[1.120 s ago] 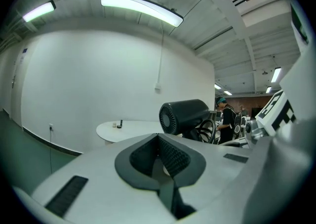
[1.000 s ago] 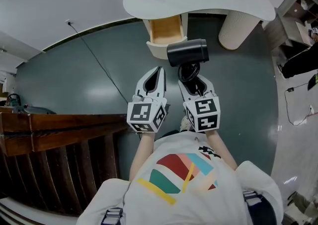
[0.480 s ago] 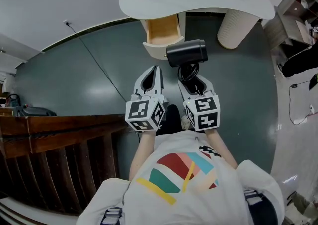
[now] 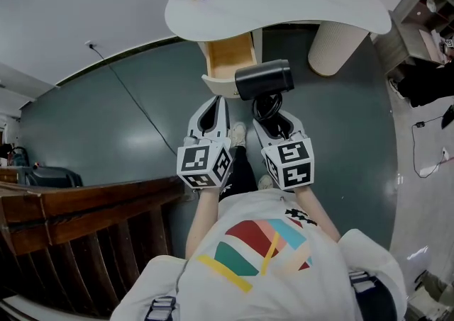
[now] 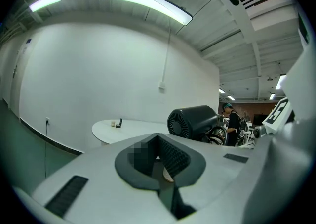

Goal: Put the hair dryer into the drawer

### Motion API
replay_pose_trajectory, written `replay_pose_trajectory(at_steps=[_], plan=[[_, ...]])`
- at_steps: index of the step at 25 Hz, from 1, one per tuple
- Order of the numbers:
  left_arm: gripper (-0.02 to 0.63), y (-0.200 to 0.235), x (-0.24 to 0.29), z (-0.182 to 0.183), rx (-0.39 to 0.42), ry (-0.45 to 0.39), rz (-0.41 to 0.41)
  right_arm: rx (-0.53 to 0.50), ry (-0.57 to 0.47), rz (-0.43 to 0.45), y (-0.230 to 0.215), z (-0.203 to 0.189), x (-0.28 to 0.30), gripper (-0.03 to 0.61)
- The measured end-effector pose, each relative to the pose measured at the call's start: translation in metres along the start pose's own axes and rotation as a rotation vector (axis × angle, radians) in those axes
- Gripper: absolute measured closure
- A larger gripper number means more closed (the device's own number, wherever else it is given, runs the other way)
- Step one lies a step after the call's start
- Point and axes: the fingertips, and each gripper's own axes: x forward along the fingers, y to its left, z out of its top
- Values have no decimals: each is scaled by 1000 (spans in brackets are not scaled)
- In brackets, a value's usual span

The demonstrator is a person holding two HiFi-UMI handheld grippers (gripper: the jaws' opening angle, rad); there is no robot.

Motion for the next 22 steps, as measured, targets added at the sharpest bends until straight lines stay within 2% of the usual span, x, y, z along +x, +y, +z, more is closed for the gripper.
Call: replay_pose_trajectory(at_steps=[10, 15, 22], plan=[[597, 56, 78, 9, -30, -15, 7, -13, 24, 10, -17, 33, 82, 382], [597, 83, 126, 31, -1, -21, -16, 7, 43, 51, -20, 67, 132, 382], [598, 141, 202, 57, 12, 24, -53, 48, 39, 25, -34, 128, 215, 382]])
